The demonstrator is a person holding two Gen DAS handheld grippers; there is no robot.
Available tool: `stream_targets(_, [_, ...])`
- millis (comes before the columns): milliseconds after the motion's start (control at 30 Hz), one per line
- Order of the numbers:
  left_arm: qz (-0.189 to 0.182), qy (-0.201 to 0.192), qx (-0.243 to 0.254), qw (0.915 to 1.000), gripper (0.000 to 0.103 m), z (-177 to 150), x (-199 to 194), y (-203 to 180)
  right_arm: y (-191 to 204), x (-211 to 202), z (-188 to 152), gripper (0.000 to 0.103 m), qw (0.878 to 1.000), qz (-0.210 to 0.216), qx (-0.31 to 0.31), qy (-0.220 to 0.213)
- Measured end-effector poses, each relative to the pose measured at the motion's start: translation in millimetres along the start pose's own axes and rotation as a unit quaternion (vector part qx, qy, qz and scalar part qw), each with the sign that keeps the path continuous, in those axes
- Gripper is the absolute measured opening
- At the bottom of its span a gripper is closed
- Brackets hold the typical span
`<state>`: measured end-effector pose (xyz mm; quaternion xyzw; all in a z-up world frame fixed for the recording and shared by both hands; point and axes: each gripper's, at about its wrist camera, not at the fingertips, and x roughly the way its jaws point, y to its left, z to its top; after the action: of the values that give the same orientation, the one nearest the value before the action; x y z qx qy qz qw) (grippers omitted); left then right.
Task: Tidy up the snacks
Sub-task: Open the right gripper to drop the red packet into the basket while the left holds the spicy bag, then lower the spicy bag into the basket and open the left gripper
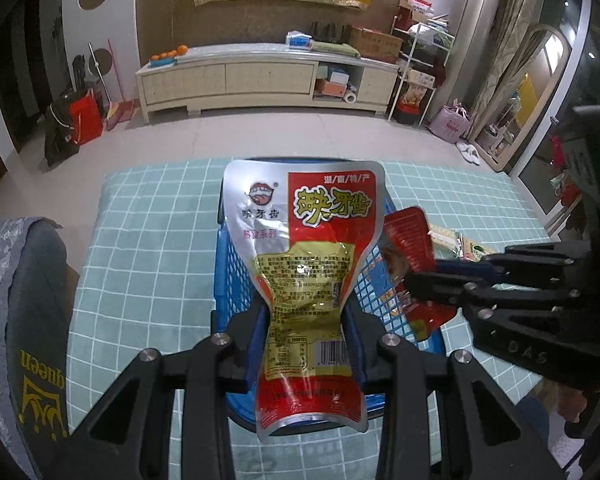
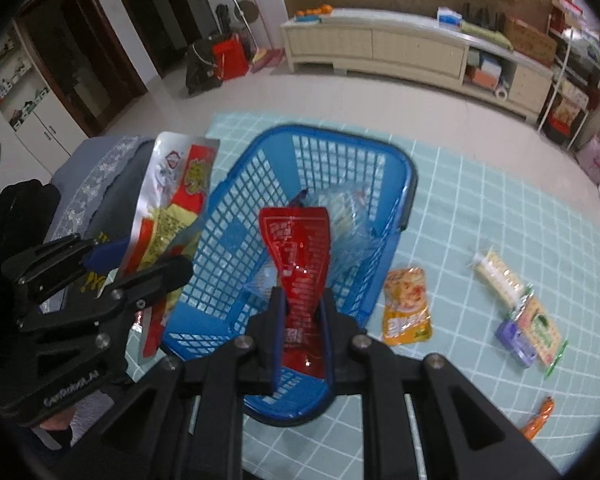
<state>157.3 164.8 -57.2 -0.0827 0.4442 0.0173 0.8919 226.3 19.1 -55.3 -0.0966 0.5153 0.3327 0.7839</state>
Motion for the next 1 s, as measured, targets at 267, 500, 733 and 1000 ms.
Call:
stream_targets(267, [0.000,0.007,-0.003,1.0000,0.033,-0.4,10.4,-0.2,-1.1,17.1,-3.4,0.048,1.000,-0.002,0.000,0.016])
stream_targets(500, [0.002,0.011,-0.008,0.9999,0.033,-1.8,6.2,-2.5,-8.9,4.3,-5.5,0.086,0.999,-0.027,0.008,-0.024])
stream_targets(733, [-0.001,0.005,-0.002,1.0000,0.033,-3.9,-1.5,-8.8,-16.6,-14.5,-11.7,0.086,0.997,-0.026,0.024,-0.065])
stream_targets(1000, [-0.013,0.000,0.012,0.9998,0.034,-2.0,-3.6,-22.2,-28.3,-22.8,-16.5,0.086,0.996,-0.050,0.041,-0.060])
